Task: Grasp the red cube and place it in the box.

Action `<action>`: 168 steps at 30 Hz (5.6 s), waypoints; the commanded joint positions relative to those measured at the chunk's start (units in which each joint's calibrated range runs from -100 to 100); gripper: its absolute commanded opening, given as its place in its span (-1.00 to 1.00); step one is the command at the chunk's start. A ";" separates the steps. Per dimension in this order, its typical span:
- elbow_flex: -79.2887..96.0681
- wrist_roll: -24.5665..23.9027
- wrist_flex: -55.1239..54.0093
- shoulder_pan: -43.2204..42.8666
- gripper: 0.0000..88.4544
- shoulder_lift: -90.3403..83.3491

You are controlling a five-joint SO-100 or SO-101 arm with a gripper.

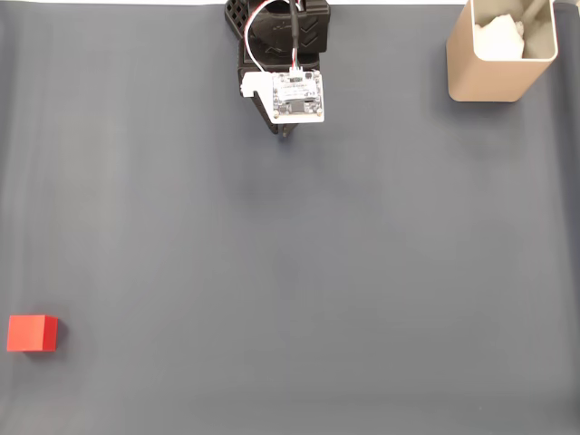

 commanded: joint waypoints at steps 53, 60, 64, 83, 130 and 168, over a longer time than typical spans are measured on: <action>0.81 -0.68 1.20 0.05 -0.98 0.00; 0.81 0.05 -0.35 0.41 -0.99 0.00; 0.63 -1.17 -7.98 1.54 -0.99 0.09; -10.87 -2.34 -36.50 0.41 -0.99 6.24; -101.29 2.78 -16.91 26.97 -0.99 80.85; -139.97 5.13 -8.88 37.20 -0.77 119.76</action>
